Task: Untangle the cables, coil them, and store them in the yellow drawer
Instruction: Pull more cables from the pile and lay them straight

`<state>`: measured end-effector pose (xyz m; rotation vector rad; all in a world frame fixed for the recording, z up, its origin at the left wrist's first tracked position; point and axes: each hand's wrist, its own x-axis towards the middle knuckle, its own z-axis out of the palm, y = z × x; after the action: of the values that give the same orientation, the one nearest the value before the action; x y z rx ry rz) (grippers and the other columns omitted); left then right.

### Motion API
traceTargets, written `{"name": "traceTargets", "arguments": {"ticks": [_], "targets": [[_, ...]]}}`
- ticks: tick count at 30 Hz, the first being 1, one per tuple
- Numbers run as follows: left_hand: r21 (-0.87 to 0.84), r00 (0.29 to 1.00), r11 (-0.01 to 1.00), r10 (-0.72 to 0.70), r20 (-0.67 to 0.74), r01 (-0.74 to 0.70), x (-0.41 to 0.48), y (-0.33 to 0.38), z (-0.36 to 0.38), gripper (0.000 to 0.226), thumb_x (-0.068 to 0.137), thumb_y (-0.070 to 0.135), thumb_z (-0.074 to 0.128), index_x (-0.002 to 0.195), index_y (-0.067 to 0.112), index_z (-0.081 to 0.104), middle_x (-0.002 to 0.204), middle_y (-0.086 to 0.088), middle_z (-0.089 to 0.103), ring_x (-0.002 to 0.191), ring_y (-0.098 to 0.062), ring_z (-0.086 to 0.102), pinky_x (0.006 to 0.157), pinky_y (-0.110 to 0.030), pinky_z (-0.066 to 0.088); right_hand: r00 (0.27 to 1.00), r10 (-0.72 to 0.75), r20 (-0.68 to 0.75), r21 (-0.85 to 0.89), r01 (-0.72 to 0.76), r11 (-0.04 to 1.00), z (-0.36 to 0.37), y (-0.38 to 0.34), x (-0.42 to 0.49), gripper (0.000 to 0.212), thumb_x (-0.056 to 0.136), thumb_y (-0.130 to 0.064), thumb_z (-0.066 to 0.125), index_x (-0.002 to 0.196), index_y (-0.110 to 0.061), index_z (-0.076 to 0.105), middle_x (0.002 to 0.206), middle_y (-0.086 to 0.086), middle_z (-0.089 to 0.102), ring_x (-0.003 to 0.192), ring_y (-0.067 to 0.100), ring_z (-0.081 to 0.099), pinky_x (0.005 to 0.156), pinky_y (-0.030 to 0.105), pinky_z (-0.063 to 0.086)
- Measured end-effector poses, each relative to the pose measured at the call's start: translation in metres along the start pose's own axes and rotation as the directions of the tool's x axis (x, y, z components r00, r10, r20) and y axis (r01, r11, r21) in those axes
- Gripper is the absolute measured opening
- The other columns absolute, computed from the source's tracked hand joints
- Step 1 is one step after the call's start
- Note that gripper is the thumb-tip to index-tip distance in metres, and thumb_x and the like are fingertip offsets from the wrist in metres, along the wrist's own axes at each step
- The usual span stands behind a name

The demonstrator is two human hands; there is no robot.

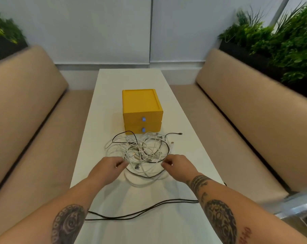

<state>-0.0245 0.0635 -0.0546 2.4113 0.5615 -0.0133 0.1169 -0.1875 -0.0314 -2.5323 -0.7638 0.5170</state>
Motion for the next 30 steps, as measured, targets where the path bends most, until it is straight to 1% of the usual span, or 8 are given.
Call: {"name": "traceTargets", "arguments": {"ticks": [4,7,10,13,15,18,24,30], "targets": [[-0.002,0.999,1.0,0.018,-0.029,-0.018,0.006,0.002,0.004,0.041,0.098,0.047,0.051,0.064,0.025,0.053,0.061,0.002,0.057,0.062,-0.017,0.055,0.064,-0.037,0.049,0.988,0.108,-0.107,0.13,-0.094,0.987,0.006,-0.016,0.008,0.024,0.094,-0.037,0.06,0.108,-0.022,0.072,0.103,0.0,0.072,0.091,0.017,0.064,0.082,0.03,0.053],[0.022,0.998,0.997,0.068,-0.006,-0.068,0.011,0.004,0.011,0.025,0.098,0.044,0.053,0.081,0.031,0.066,0.079,0.012,0.066,0.075,-0.007,0.059,0.073,-0.035,0.053,0.957,0.251,-0.147,0.293,-0.201,0.935,0.013,-0.024,0.017,0.038,0.094,-0.038,0.062,0.124,-0.015,0.064,0.116,0.004,0.069,0.103,0.02,0.063,0.088,0.028,0.048],[0.008,0.996,0.996,0.094,-0.005,-0.094,0.017,0.009,0.019,0.018,0.097,0.042,0.055,0.093,0.032,0.07,0.092,0.015,0.067,0.081,-0.003,0.059,0.078,-0.034,0.053,0.918,0.394,-0.042,0.443,-0.337,0.831,0.025,-0.033,0.026,0.06,0.094,-0.044,0.061,0.14,-0.006,0.051,0.134,0.009,0.061,0.121,0.027,0.059,0.101,0.031,0.045],[-0.004,0.996,0.996,0.09,-0.003,-0.09,0.022,0.013,0.021,0.018,0.097,0.043,0.054,0.092,0.035,0.069,0.093,0.015,0.066,0.083,-0.003,0.059,0.078,-0.034,0.053,0.9,0.433,0.04,0.549,-0.382,0.743,0.039,-0.037,0.04,0.049,0.093,-0.041,0.059,0.122,-0.002,0.059,0.12,0.016,0.068,0.109,0.035,0.065,0.096,0.044,0.053],[-0.015,0.997,0.997,0.082,-0.004,-0.082,0.026,0.015,0.019,0.016,0.097,0.043,0.055,0.091,0.037,0.069,0.093,0.015,0.067,0.083,-0.003,0.06,0.078,-0.034,0.053,0.907,0.42,0.039,0.613,-0.353,0.707,0.037,-0.043,0.048,0.028,0.094,-0.03,0.056,0.091,-0.003,0.063,0.097,0.021,0.072,0.092,0.039,0.069,0.078,0.049,0.057],[-0.088,0.996,0.993,0.08,-0.044,-0.084,0.032,0.023,0.009,0.015,0.098,0.043,0.055,0.091,0.041,0.068,0.09,0.017,0.069,0.081,-0.002,0.062,0.076,-0.031,0.052,0.929,0.364,0.068,0.767,-0.282,0.576,-0.002,-0.07,0.055,0.022,0.1,-0.018,0.052,0.08,-0.013,0.057,0.078,0.012,0.067,0.069,0.027,0.063,0.053,0.031,0.048],[-0.426,0.993,0.899,0.072,-0.091,-0.104,0.048,0.061,-0.009,0.022,0.098,0.045,0.057,0.112,0.037,0.072,0.1,0.015,0.073,0.091,-0.001,0.066,0.087,-0.028,0.052,0.996,0.089,-0.017,0.889,-0.026,0.458,-0.088,-0.129,0.077,0.025,0.099,-0.021,0.061,0.114,-0.001,0.057,0.085,0.012,0.069,0.068,0.024,0.065,0.057,0.03,0.055],[-0.51,0.96,0.83,0.099,-0.263,-0.226,0.066,0.106,-0.042,0.017,0.101,0.038,0.053,0.099,0.034,0.07,0.102,0.017,0.073,0.074,0.003,0.063,0.069,-0.017,0.044,0.977,-0.117,-0.178,0.9,0.21,0.383,-0.155,-0.169,0.067,0.012,0.1,-0.019,0.059,0.097,-0.008,0.059,0.082,0.008,0.068,0.071,0.023,0.068,0.057,0.026,0.056]]}}
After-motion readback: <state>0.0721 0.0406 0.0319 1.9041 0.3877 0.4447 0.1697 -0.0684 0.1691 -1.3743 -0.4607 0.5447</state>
